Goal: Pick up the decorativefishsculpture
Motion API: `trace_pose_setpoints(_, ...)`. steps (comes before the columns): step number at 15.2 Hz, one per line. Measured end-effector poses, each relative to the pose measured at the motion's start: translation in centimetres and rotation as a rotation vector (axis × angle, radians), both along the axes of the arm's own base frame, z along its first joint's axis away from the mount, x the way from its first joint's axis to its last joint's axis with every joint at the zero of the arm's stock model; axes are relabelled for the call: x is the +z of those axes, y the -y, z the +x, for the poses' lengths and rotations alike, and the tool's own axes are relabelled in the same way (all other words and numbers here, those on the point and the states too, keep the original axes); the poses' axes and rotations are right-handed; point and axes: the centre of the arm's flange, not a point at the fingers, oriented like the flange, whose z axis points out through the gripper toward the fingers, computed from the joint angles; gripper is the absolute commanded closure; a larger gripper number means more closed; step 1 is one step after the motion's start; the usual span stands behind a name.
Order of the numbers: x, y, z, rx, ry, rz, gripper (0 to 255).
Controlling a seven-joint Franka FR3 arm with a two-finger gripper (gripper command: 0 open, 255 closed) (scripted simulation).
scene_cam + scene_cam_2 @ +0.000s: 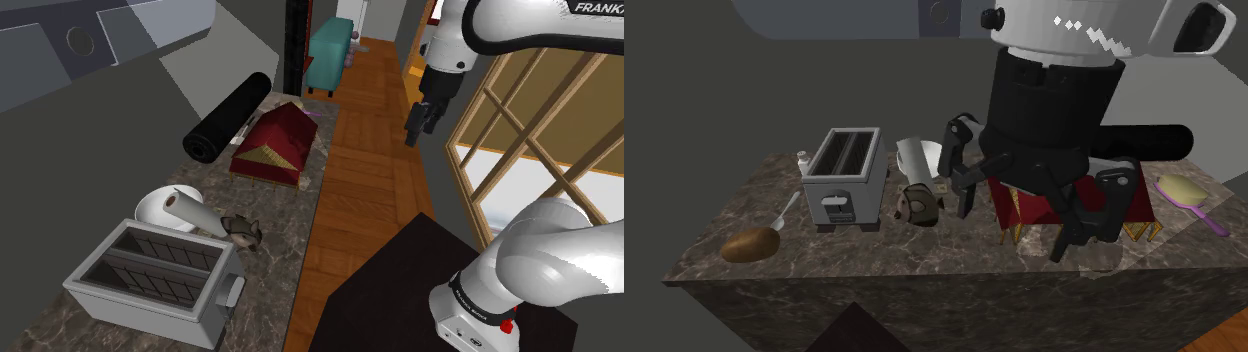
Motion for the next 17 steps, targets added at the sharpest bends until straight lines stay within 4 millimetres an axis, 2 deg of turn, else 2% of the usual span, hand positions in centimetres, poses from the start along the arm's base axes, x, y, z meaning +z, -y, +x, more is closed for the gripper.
trace_pose_setpoints(1,0.0,0.0,0.0,0.0,0.0,0.0,0)
trace_pose_setpoints(3,-0.8,-1.5,0.0,-0.029,0.001,-0.009,0)
trace_pose_setpoints(10,-5.7,-9.5,1.7,-0.203,0.005,-0.06,0)
trace_pose_setpoints(17,-10.5,-17.1,5.3,-0.385,0.012,-0.112,0)
